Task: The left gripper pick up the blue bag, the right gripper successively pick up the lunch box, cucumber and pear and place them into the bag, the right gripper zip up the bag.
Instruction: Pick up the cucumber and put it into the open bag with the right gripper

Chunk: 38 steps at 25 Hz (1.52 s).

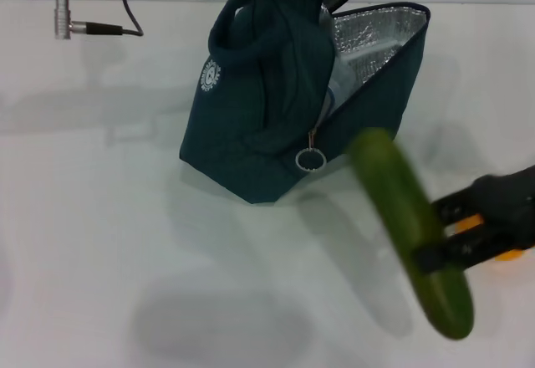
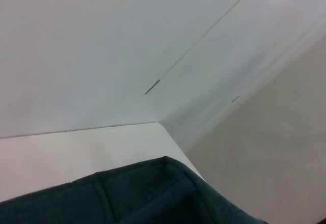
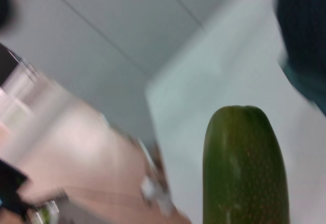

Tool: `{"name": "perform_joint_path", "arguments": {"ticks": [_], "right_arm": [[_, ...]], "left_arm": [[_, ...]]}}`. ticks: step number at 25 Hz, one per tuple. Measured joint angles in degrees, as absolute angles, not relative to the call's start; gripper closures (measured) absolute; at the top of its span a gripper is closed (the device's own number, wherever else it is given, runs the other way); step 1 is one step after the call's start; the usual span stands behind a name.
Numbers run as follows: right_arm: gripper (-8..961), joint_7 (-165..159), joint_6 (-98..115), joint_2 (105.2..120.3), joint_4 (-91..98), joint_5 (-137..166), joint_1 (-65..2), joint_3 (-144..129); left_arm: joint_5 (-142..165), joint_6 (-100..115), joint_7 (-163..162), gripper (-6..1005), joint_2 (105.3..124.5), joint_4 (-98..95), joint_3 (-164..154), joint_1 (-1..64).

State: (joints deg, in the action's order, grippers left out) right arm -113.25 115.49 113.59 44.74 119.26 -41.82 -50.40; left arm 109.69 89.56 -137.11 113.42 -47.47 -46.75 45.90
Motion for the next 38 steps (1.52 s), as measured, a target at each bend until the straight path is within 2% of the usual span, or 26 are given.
{"name": "perform_joint_path", "arguments": {"ticks": [5,8,11,18,25,38], "right_arm": [[317,-103.8,117.6,111.38,44.6,103.1,-34.4,-43.2],[317,-100.7,116.6,111.18,44.6,99.7,-32.6,-42.2],[317,-94.6,113.9,111.79,44.6,95.9,-30.5,-40.9],[318,-78.2,106.9,115.67,43.3,90.1,-28.0,-40.7],[318,-65.5,103.9,115.77,36.2,87.8,-31.1,-41.6],[317,-64.0,84.8,115.08,40.5,94.4,-31.5,-54.3]], "left_arm": [[109.7,89.6,-137.1,940,113.61,-47.2,-47.0,46.0],[109.7,89.8,-137.1,940,114.1,-47.1,-47.2,46.3],[109.6,90.1,-137.2,940,114.48,-47.1,-47.3,46.4],[108.9,91.4,-137.7,940,115.08,-47.1,-47.2,46.0],[108.3,92.3,-138.6,940,115.24,-47.1,-47.3,46.0],[108.3,92.4,-139.1,939,114.87,-47.1,-46.9,46.0]]}}
